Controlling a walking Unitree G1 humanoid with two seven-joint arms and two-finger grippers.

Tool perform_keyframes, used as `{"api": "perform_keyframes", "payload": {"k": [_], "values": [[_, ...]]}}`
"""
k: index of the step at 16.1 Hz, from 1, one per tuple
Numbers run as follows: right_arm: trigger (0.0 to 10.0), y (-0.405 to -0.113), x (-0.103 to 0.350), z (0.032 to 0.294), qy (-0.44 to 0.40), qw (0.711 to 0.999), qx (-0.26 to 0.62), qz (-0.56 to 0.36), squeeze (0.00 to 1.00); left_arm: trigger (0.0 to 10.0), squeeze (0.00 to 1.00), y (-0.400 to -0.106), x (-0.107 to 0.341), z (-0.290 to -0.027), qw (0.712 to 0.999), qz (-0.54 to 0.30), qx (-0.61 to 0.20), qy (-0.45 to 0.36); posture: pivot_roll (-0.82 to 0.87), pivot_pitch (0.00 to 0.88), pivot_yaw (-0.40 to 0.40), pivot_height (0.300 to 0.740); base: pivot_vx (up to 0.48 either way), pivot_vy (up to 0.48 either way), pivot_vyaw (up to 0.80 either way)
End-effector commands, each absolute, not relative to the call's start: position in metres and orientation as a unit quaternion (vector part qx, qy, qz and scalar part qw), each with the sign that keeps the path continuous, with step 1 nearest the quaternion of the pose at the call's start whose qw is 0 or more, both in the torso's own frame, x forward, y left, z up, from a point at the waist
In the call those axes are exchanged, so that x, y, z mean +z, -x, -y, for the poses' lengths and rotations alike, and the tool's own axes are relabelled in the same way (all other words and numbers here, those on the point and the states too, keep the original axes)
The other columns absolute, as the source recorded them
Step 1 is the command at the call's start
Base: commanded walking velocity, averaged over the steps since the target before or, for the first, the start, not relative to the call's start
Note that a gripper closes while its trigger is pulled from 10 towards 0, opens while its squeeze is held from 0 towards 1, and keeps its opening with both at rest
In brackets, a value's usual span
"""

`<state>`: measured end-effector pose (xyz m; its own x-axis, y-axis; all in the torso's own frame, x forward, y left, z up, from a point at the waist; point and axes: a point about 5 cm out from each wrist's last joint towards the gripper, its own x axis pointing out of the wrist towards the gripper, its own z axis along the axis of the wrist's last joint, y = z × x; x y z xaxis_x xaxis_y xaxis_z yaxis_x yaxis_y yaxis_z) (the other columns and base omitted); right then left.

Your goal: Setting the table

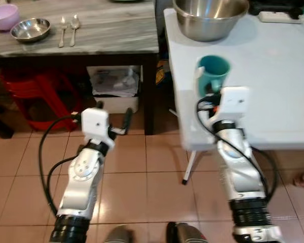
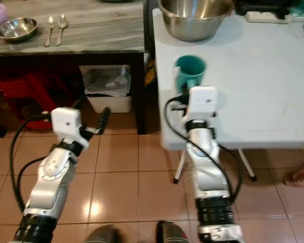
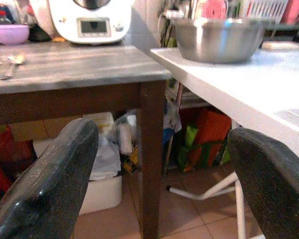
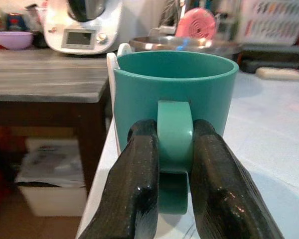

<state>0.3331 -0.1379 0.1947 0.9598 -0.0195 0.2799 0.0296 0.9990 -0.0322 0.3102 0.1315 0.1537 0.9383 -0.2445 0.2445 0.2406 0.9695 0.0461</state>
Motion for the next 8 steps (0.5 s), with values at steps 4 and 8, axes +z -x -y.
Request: {"api": "perform_keyframes", "payload": {"k": [4,8], "values": [[10.0,-0.3321,0.2006,0.1307,0.014,0.988,-0.004,0.156,0.0,10.0,0.0,-0.3083,0.1491,-0.14,0.987,0.118,-0.108,-0.015,-0.1,0.191,0.025,0.74,0.0,0.445,0.0],[10.0,-0.3321,0.1993,0.1308,0.016,0.988,-0.005,0.155,0.0,10.0,0.0,-0.3084,0.1477,-0.1388,0.987,0.117,-0.108,-0.014,-0.1,0.191,0.025,0.74,0.0,0.445,0.0]]}}
